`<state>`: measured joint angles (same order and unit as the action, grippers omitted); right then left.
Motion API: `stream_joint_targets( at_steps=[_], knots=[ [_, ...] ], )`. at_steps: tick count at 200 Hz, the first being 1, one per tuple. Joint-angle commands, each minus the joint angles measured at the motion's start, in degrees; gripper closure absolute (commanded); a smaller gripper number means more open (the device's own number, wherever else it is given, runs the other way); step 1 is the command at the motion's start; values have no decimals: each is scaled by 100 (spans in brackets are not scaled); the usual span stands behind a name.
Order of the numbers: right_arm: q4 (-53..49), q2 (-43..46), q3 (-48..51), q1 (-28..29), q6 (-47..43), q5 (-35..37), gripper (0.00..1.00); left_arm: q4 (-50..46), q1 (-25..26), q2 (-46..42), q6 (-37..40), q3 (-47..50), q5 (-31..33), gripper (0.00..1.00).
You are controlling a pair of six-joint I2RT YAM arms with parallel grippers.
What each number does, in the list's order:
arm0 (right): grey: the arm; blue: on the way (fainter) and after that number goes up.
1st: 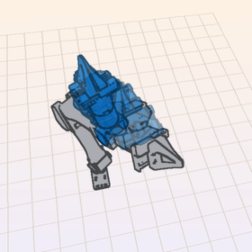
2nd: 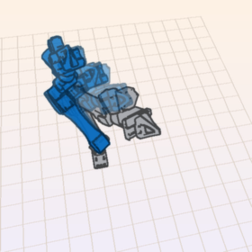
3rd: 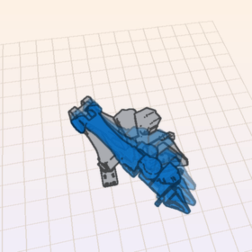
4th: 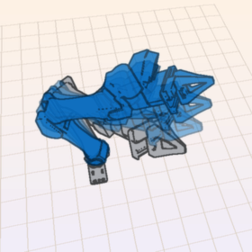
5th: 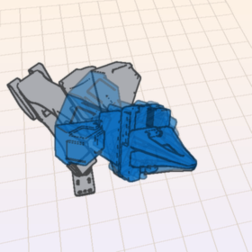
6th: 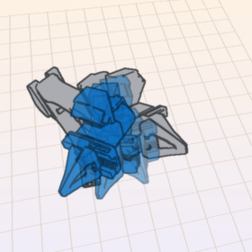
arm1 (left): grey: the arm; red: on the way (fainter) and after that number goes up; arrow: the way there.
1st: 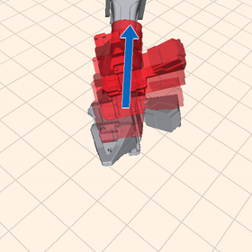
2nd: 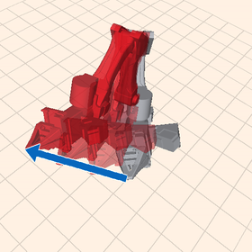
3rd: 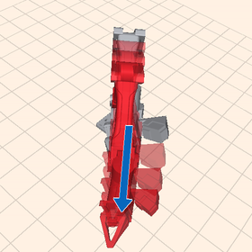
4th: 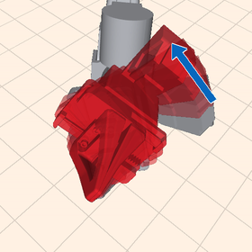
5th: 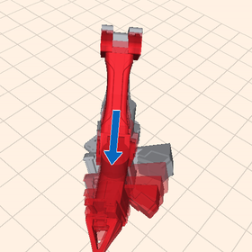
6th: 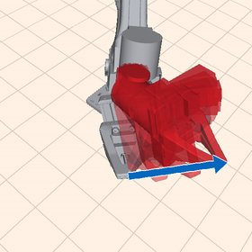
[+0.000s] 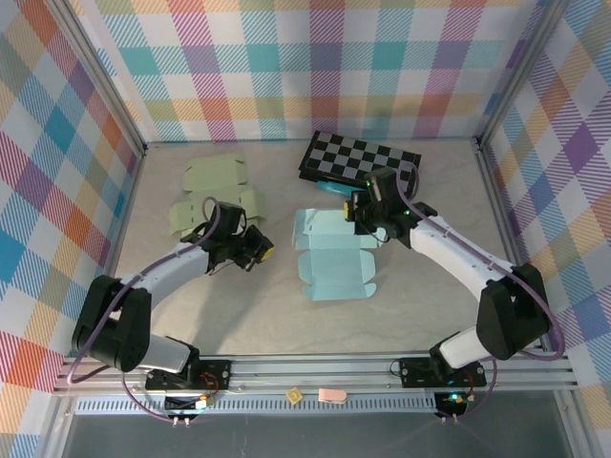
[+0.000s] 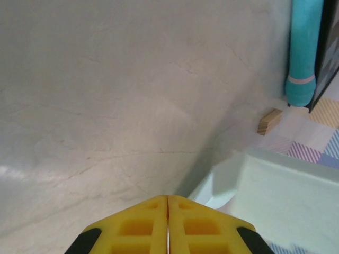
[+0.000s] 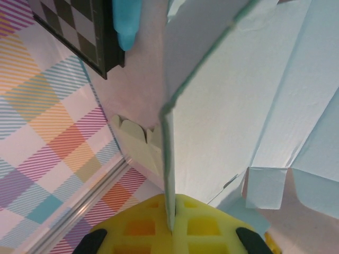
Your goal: Fold the paper box
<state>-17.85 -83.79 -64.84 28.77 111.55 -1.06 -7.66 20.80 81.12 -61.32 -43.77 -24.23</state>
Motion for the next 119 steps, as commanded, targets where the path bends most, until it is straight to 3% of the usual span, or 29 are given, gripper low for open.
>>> stream_joint_targets(
  at_steps=[1,31,76,119],
  knots=[
    [-852,146,-446,-125,157,-185,100,1665,-23,219,-211,250,-363,92],
    [-825,100,-399,-139,307,-231,100,3770,40,919,-1069,727,-525,89],
    [-717,43,-409,-214,440,-267,100,4917,192,1630,-1470,739,-481,76],
    [-593,12,-301,-240,579,-270,100,5796,427,2197,-1918,677,-460,72]
  ],
)
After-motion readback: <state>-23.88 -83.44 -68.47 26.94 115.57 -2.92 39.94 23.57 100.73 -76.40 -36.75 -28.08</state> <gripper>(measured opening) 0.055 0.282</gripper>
